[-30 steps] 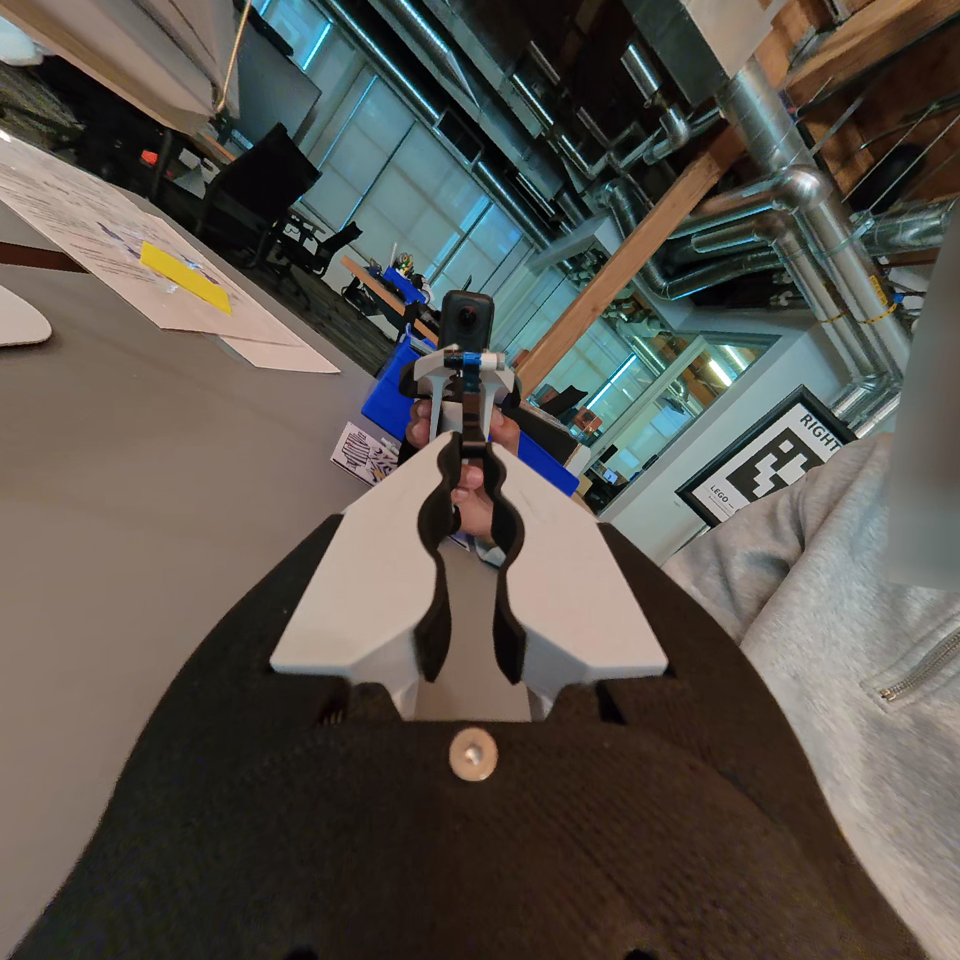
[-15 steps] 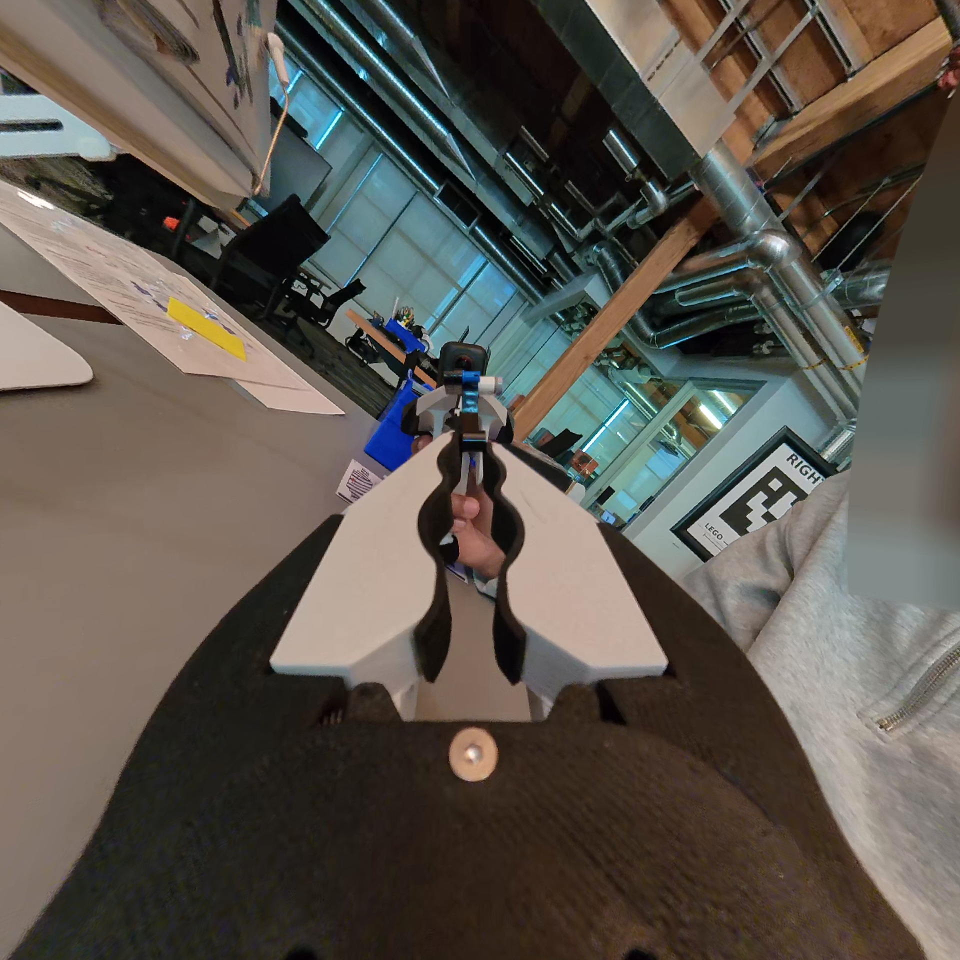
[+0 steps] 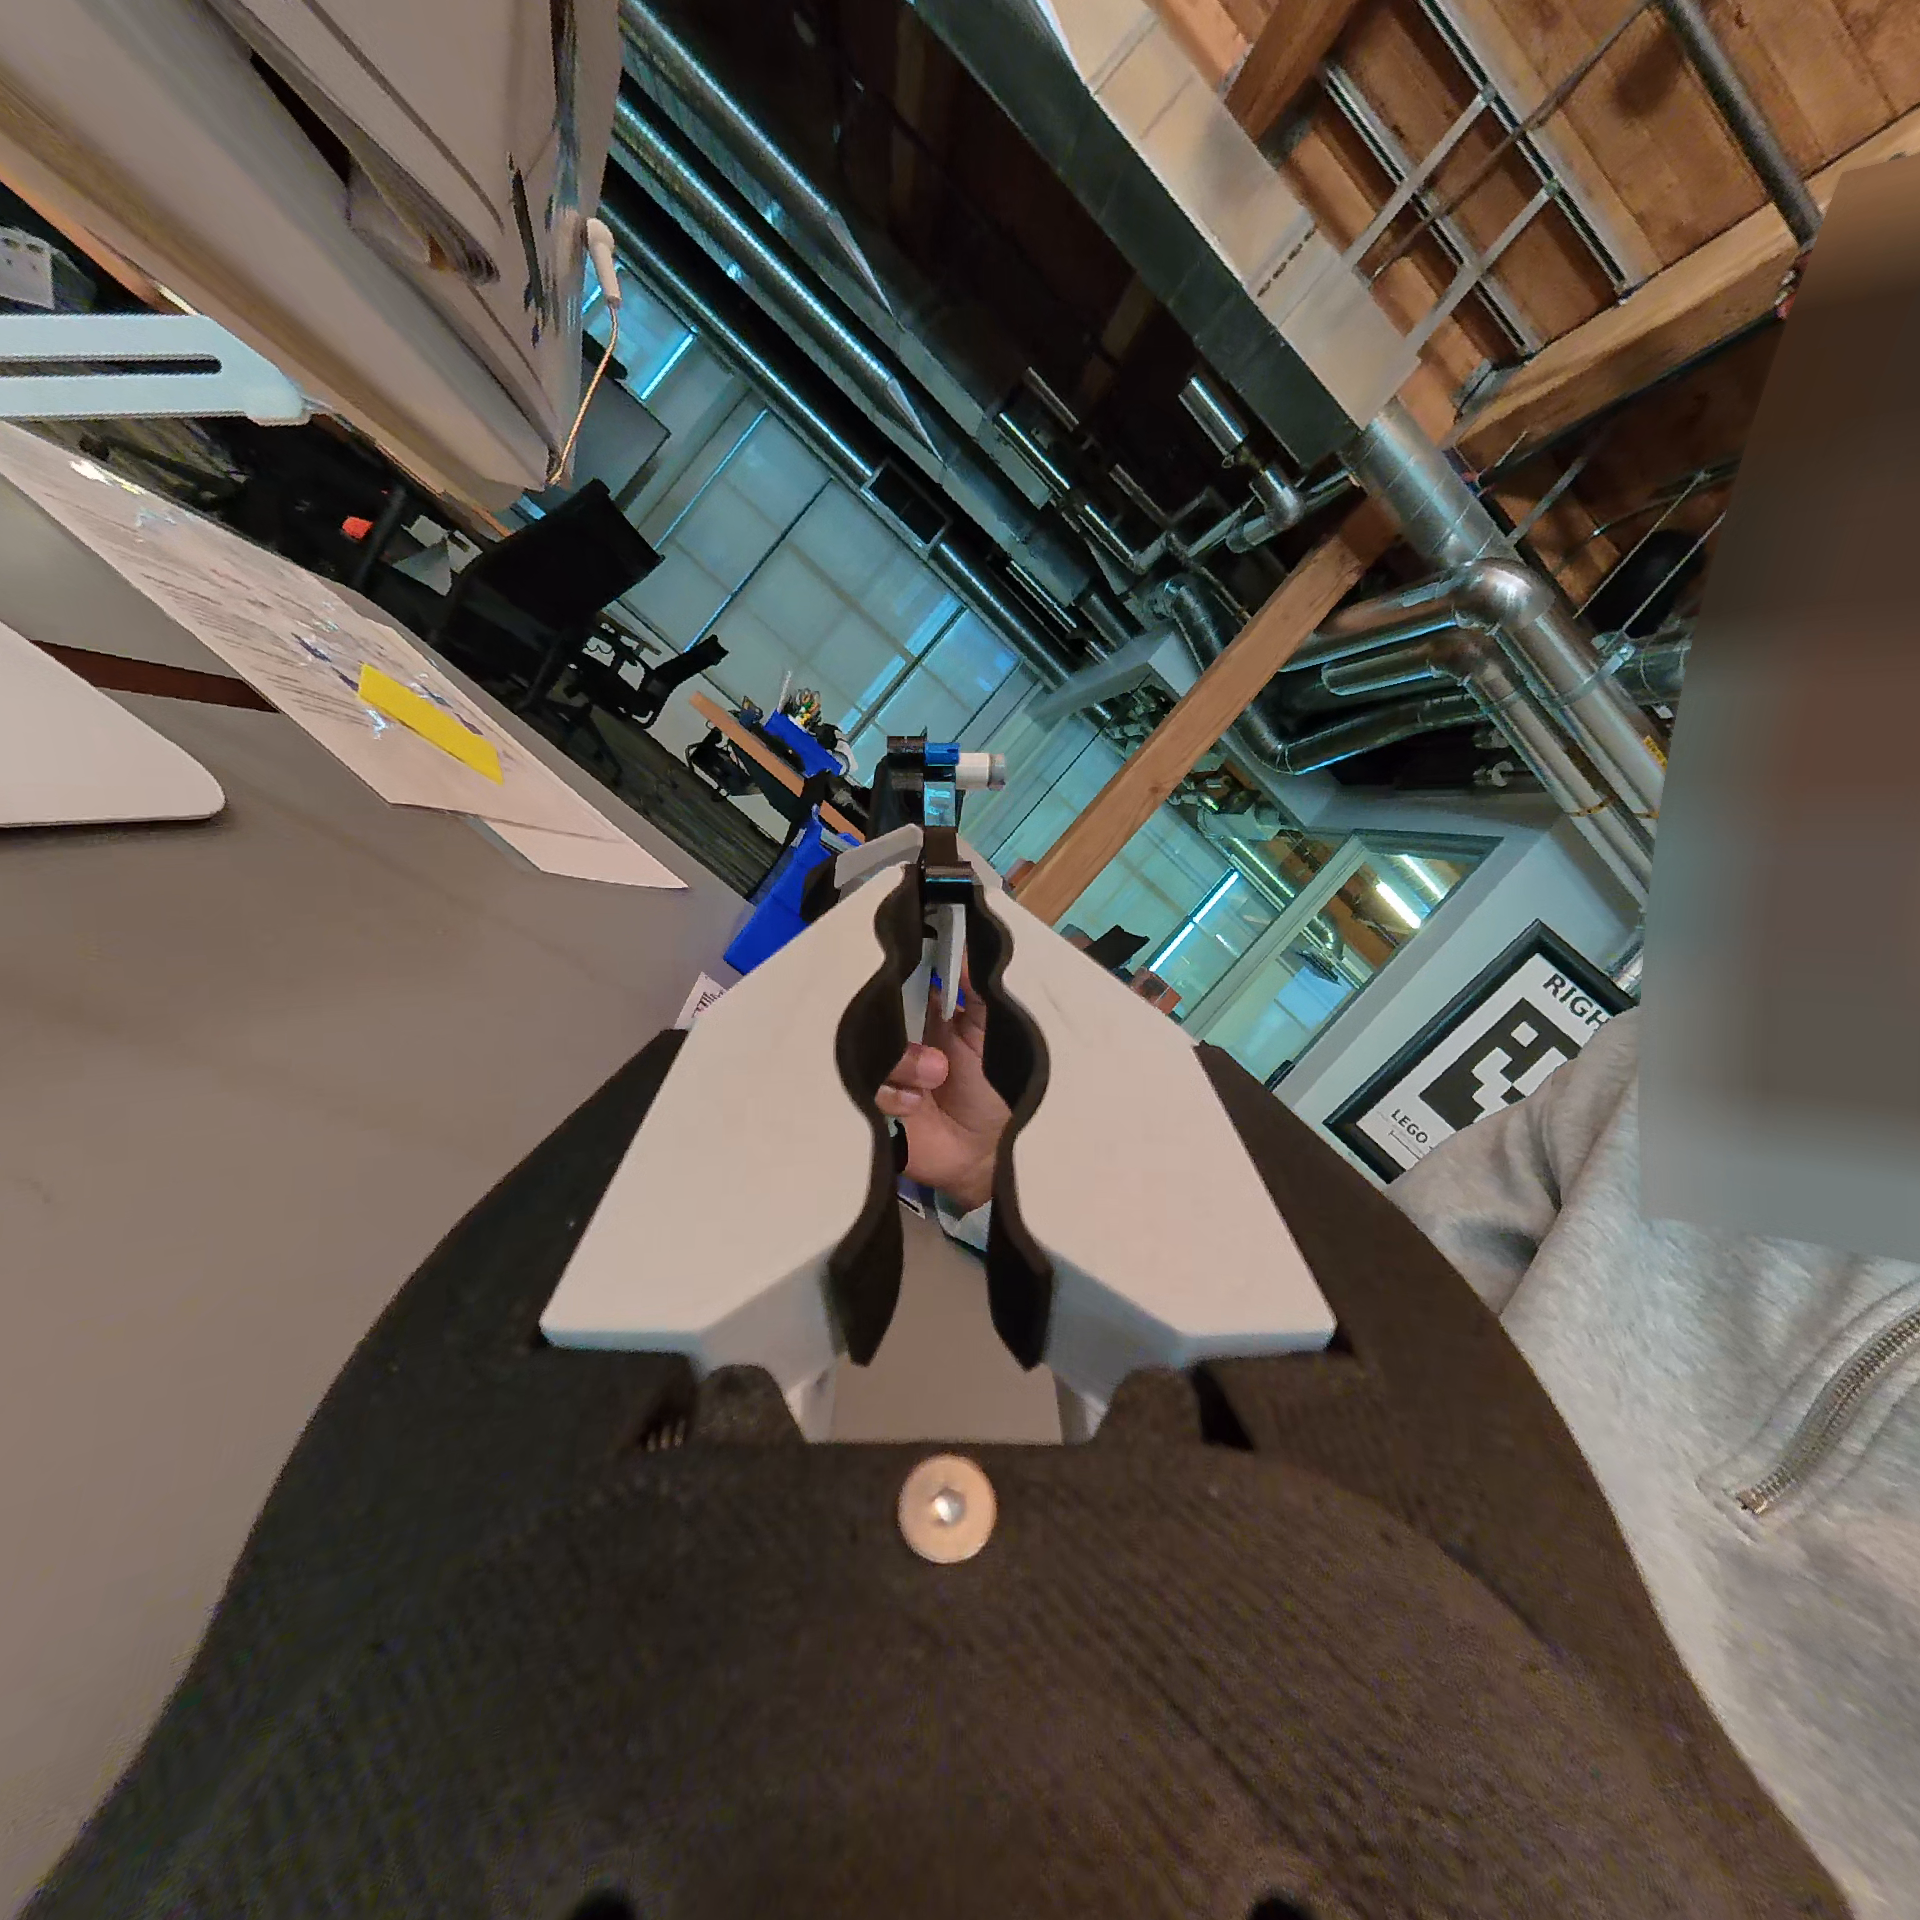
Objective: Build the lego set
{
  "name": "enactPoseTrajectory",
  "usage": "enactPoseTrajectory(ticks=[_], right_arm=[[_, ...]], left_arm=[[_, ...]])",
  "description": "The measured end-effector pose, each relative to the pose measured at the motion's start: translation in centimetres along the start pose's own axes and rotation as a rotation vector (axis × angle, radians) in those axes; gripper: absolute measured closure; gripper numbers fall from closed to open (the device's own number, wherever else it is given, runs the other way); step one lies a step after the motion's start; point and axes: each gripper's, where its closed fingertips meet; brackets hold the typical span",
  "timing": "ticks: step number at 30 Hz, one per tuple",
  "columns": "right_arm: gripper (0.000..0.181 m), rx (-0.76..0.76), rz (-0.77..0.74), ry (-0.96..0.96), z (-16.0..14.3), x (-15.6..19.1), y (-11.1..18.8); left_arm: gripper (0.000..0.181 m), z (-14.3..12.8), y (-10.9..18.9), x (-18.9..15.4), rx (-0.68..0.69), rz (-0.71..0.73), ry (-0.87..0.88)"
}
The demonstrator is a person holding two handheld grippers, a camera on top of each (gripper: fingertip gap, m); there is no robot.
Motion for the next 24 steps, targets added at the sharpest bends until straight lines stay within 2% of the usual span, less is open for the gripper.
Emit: enactPoseTrajectory(ticks=[24], right_arm=[[0.181, -0.030, -0.011, 0.001, 0.40, -0.22, 0.48]], left_arm=[[0.176, -0.16, -0.13, 0.17, 0.013, 0.016, -0.005]])
Point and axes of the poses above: each gripper's, where its closed fingertips meet, y back along the fingers, z out of its top, x = y × z across the jaws, and after that the axes turned 13 degrees about x, right-handed
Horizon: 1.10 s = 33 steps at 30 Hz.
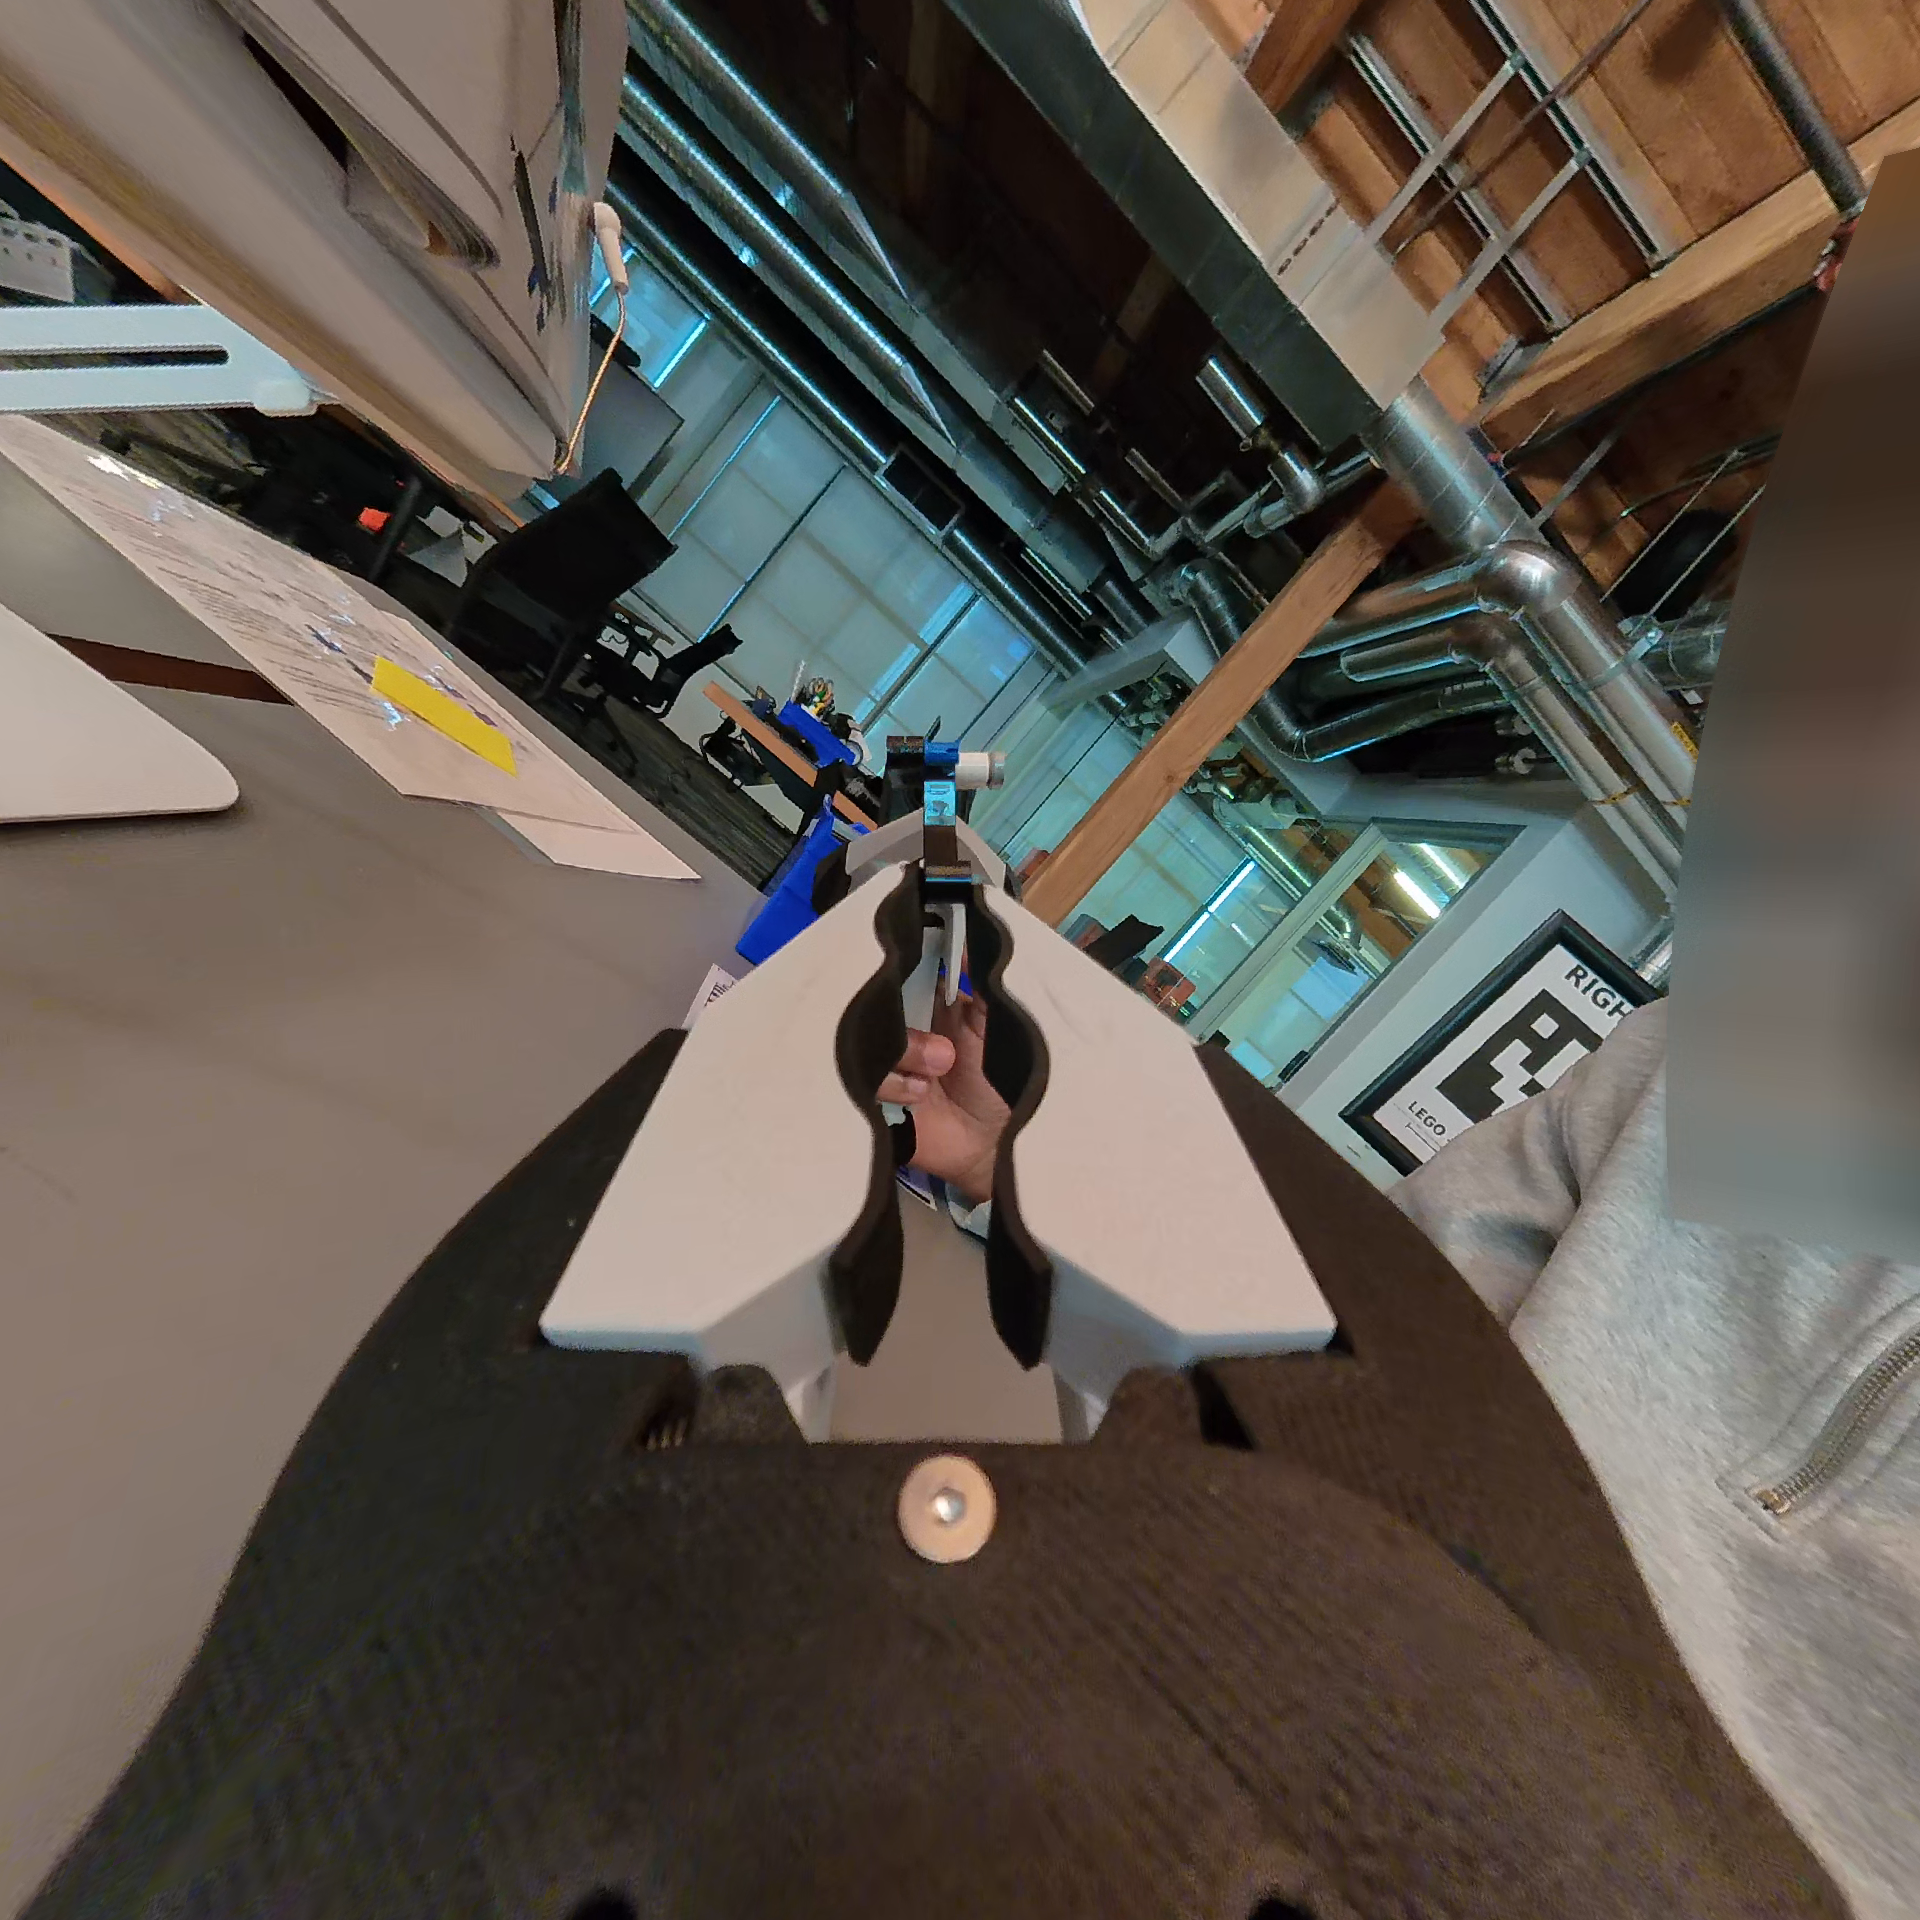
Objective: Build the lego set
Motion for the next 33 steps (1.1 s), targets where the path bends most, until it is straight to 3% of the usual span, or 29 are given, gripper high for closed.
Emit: enactPoseTrajectory(ticks=[16, 33], right_arm=[[0.181, -0.011, -0.002, -0.015, 0.07, -0.24, 0.03], [0.168, -0.039, -0.020, -0.032, 0.32, -0.77, 0.12]], left_arm=[[0.176, -0.08, -0.09, 0.00, 0.007, 0.005, -0.004], [0.176, -0.05, -0.10, -0.02, 0.005, 0.001, -0.001]])
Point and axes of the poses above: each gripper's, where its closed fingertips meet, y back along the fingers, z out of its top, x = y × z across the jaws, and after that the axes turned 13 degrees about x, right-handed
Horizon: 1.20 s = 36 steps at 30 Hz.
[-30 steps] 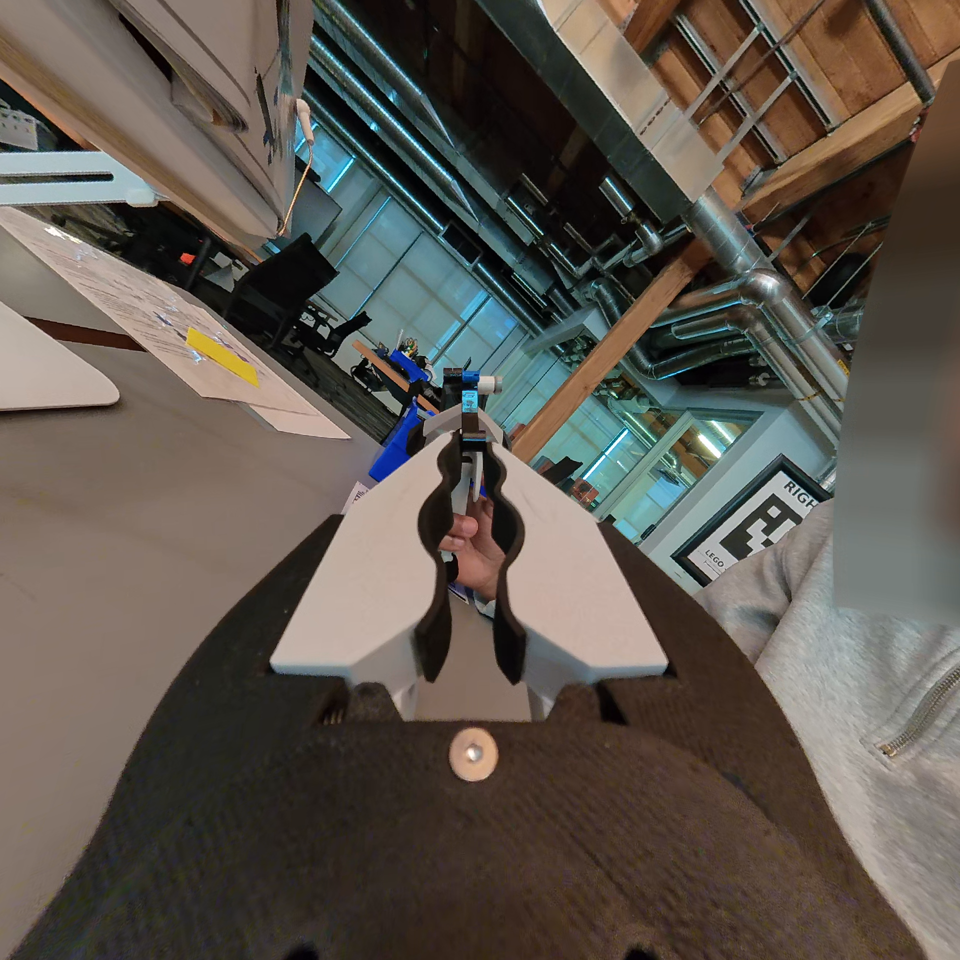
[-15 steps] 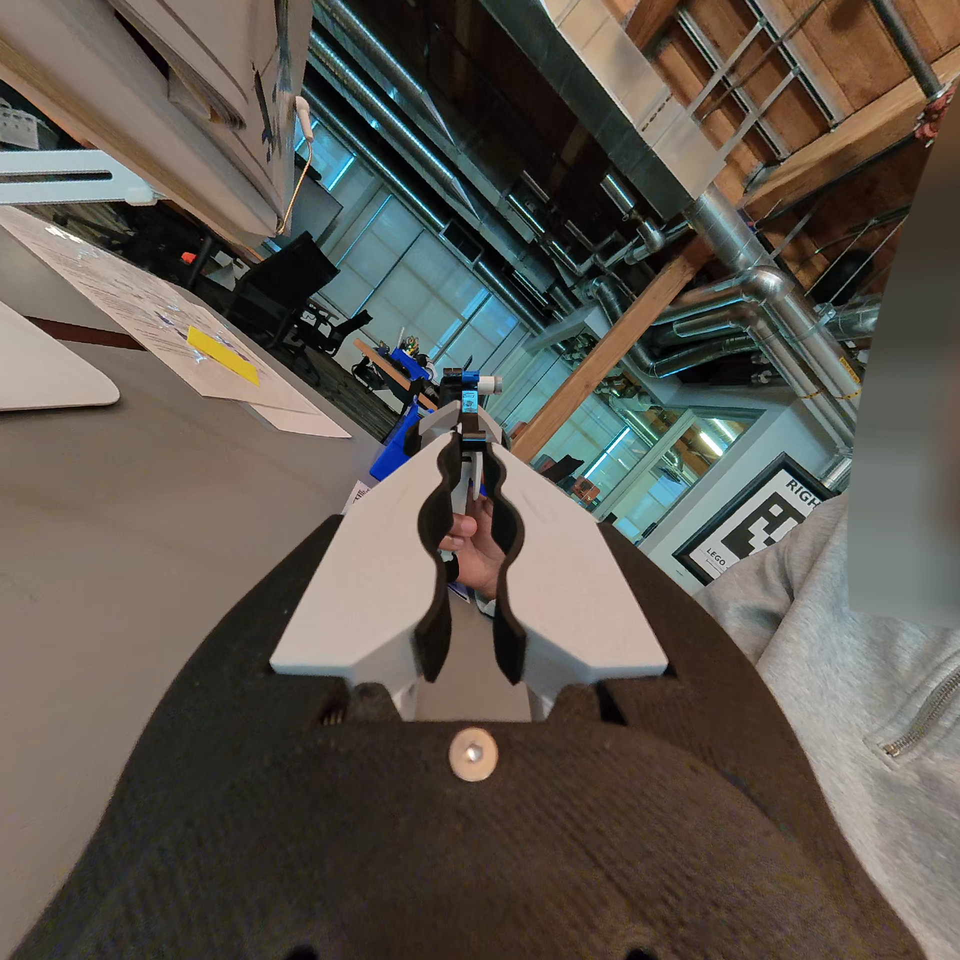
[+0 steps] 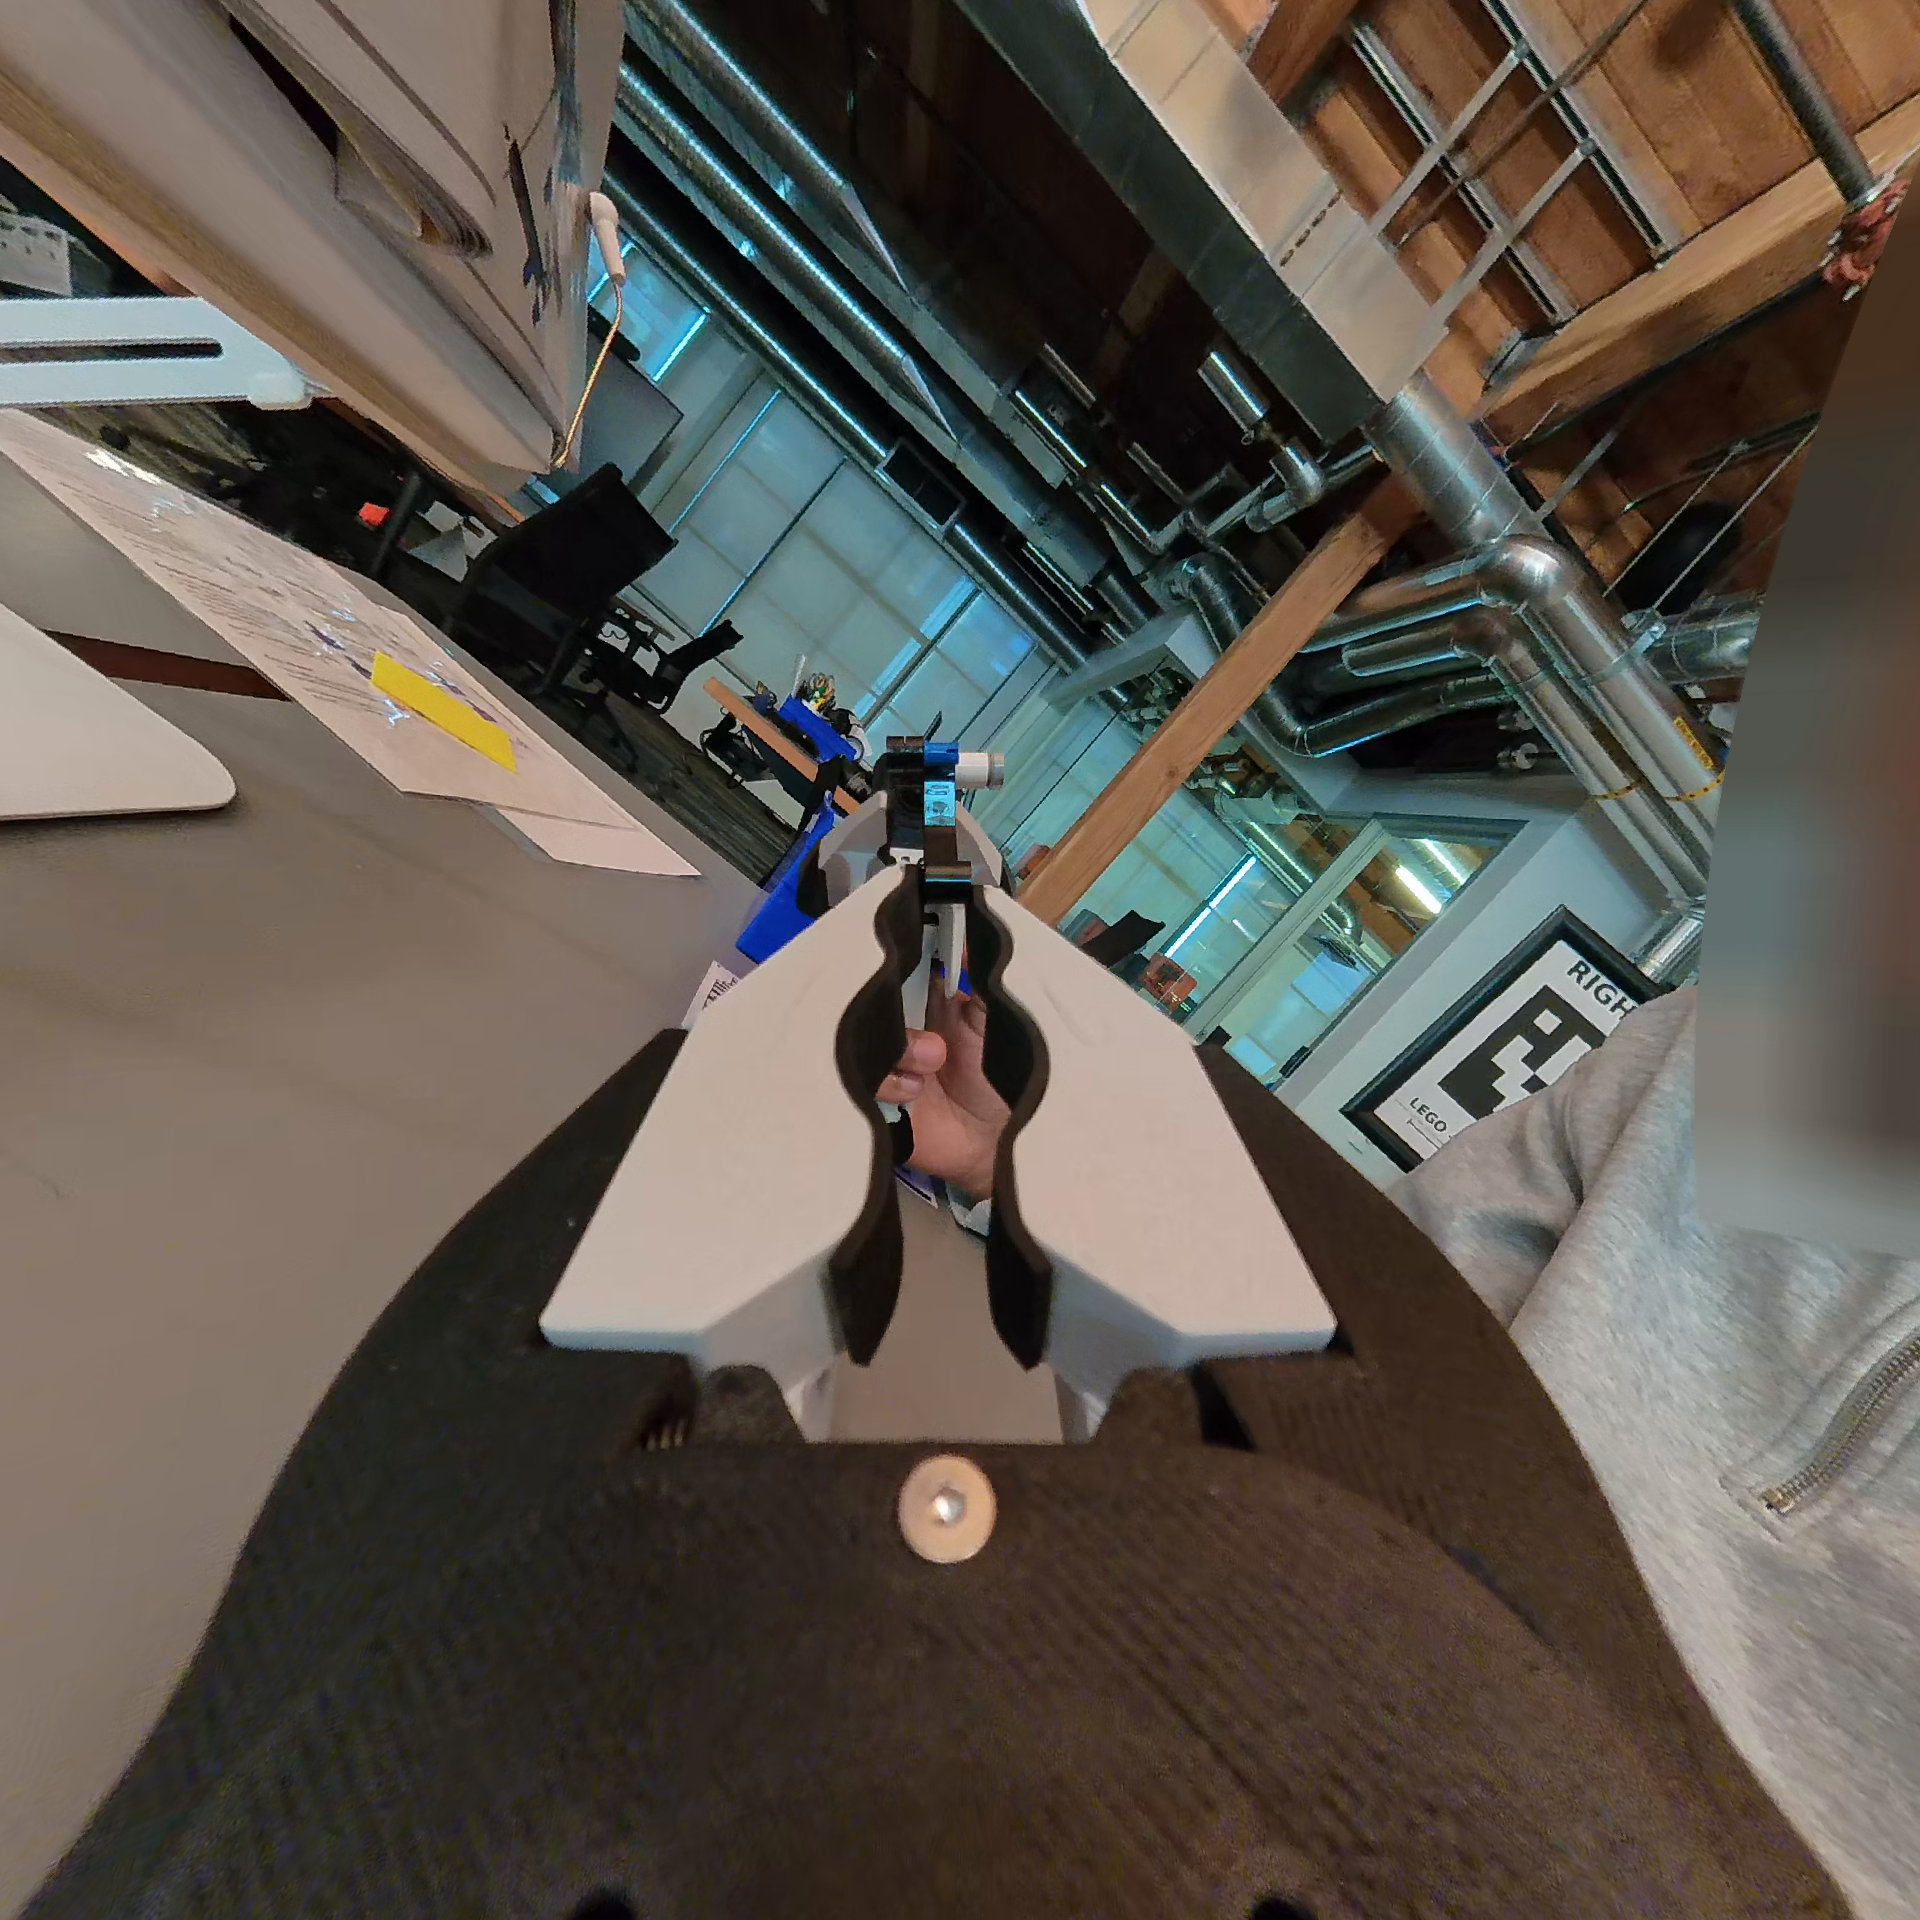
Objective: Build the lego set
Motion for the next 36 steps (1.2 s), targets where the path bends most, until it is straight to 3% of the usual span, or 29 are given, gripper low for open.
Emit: enactPoseTrajectory(ticks=[11, 36], right_arm=[[0.160, 0.001, -0.015, -0.010, -0.07, -0.25, -0.22], [0.162, 0.030, -0.029, -0.001, -0.54, -0.37, -0.75]], left_arm=[[0.176, -0.02, 0.01, 0.01, 0.000, -0.002, 0.001], [0.176, -0.18, -0.13, 0.05, 0.008, -0.002, 0.004]])
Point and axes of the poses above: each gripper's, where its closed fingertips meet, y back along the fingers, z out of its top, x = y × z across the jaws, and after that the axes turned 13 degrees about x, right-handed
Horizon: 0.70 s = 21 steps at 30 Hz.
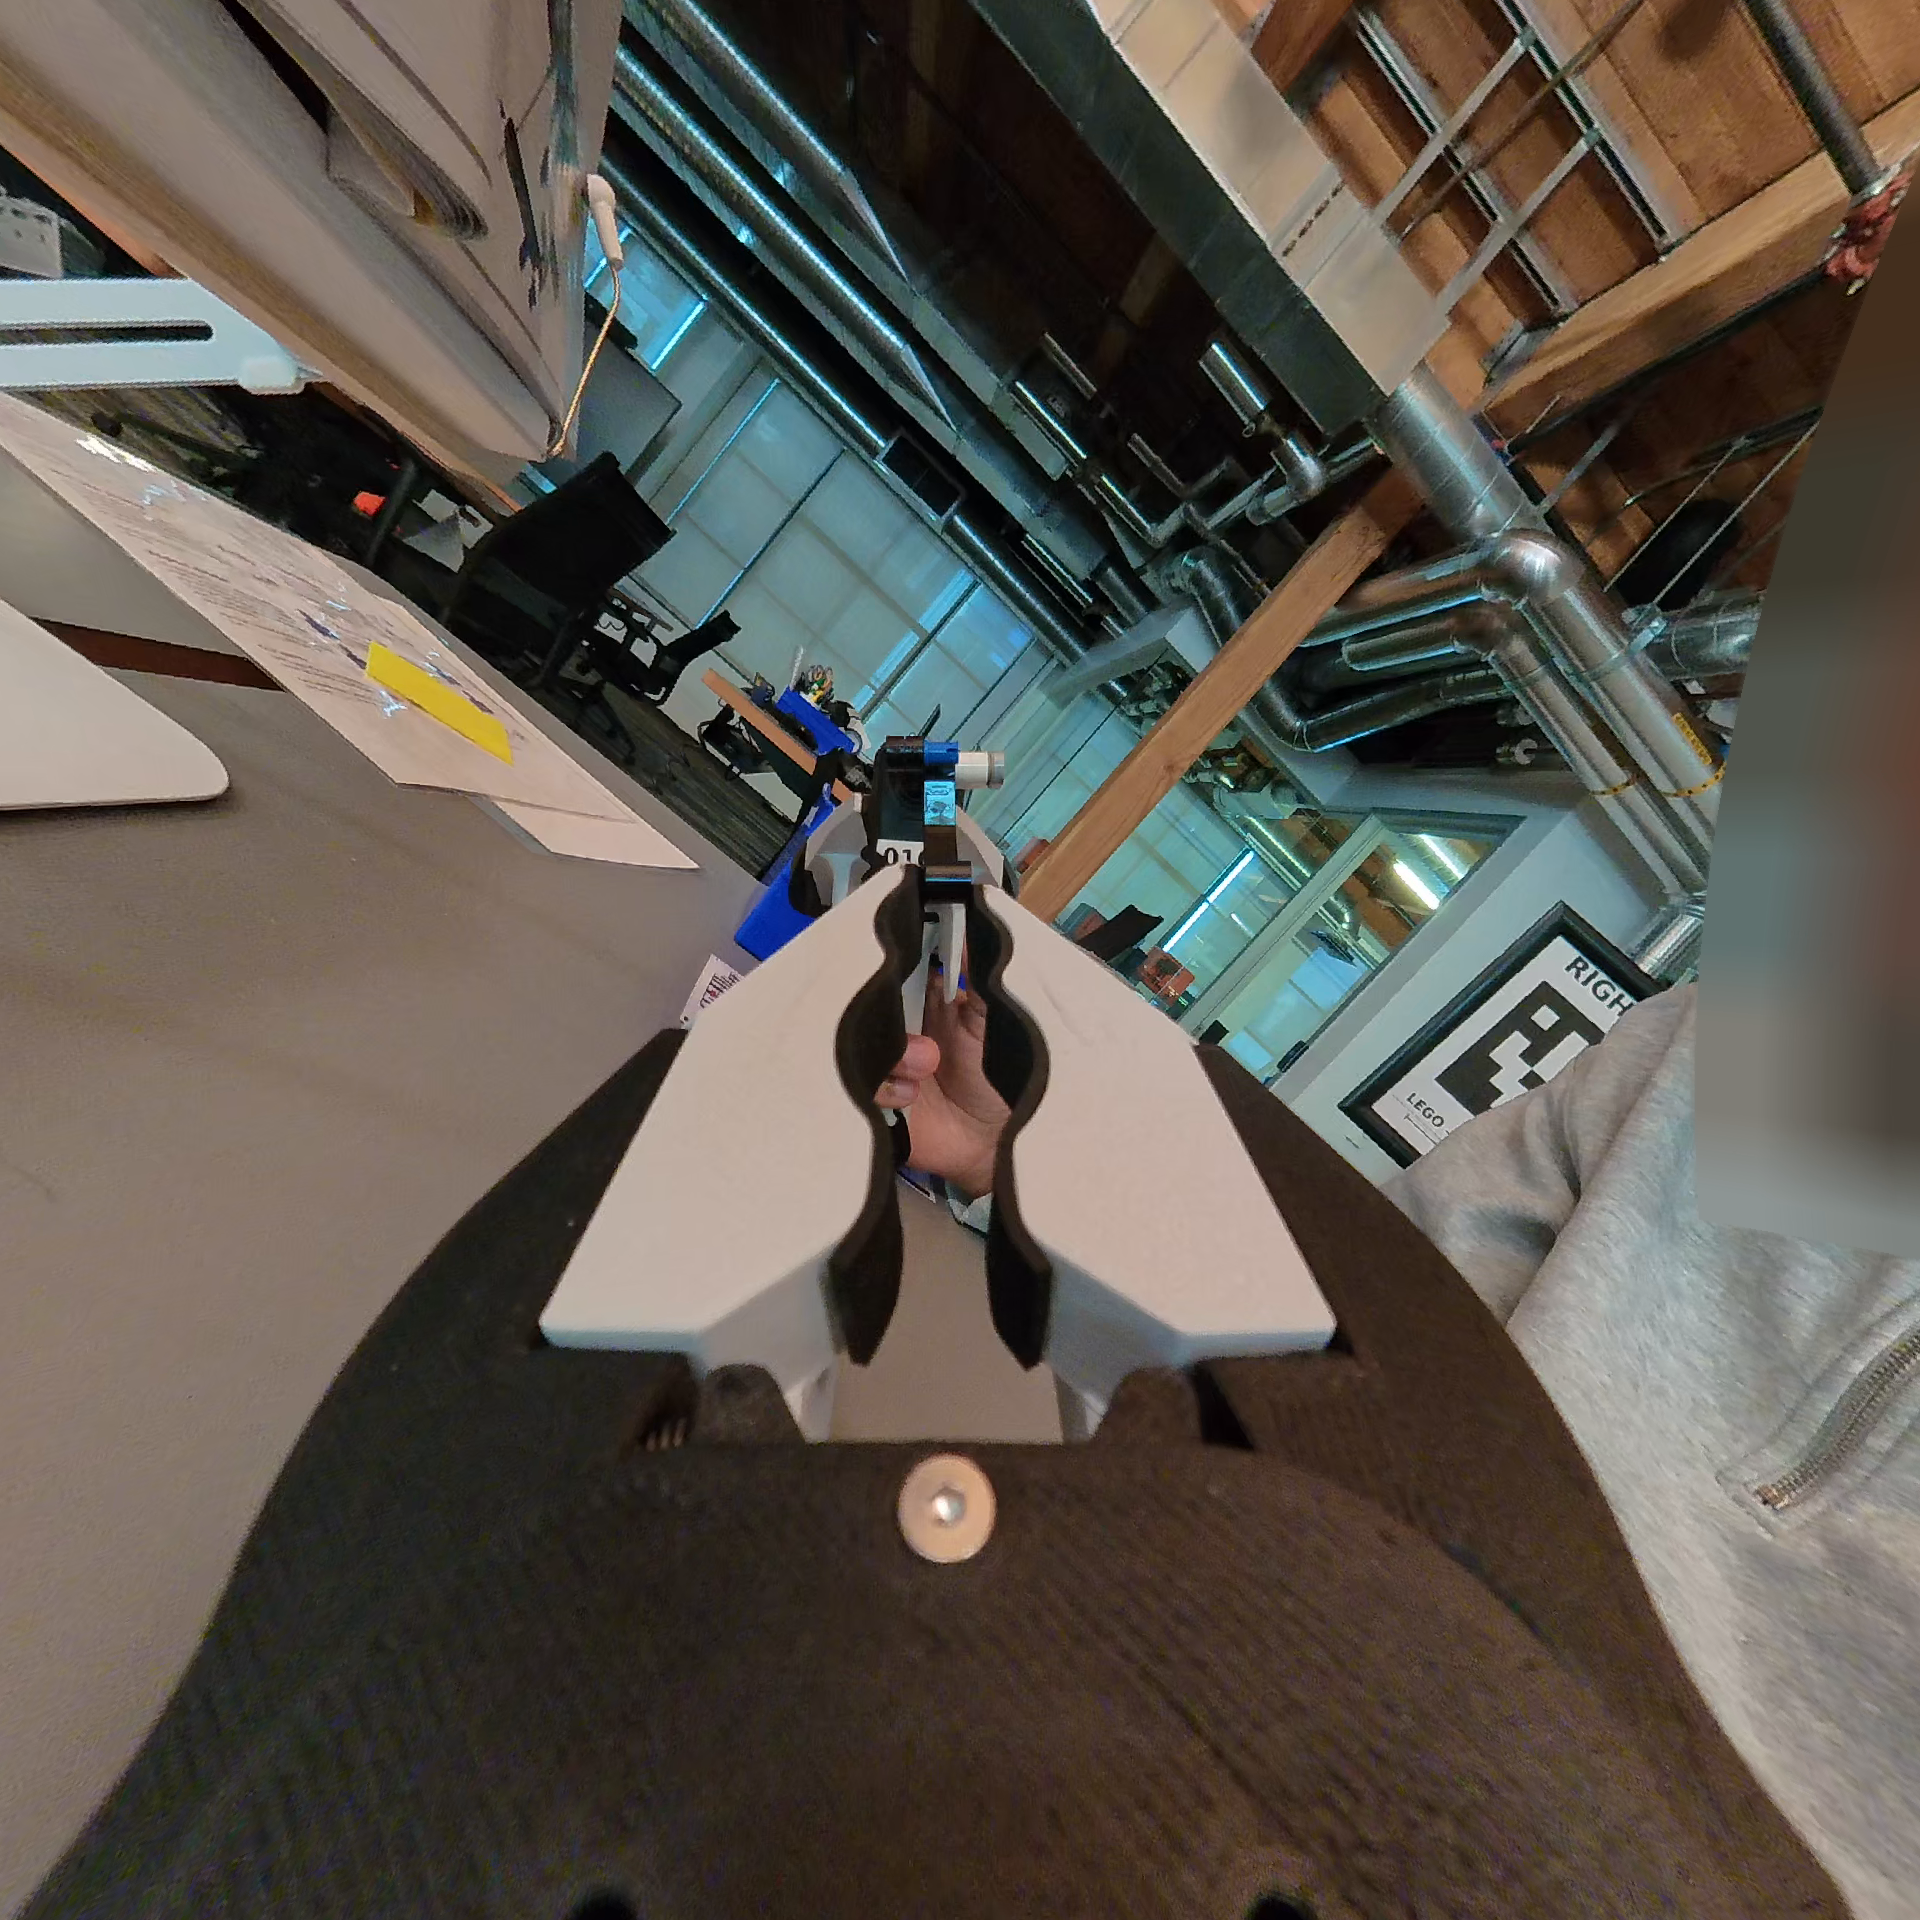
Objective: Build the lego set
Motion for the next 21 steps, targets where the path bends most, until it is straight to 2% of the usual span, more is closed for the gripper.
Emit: enactPoseTrajectory(ticks=[21], right_arm=[[0.162, 0.012, 0.039, 0.006, -0.23, 0.67, -0.45]], left_arm=[[0.176, -0.58, -0.54, 0.15, 0.041, 0.022, -0.014]])
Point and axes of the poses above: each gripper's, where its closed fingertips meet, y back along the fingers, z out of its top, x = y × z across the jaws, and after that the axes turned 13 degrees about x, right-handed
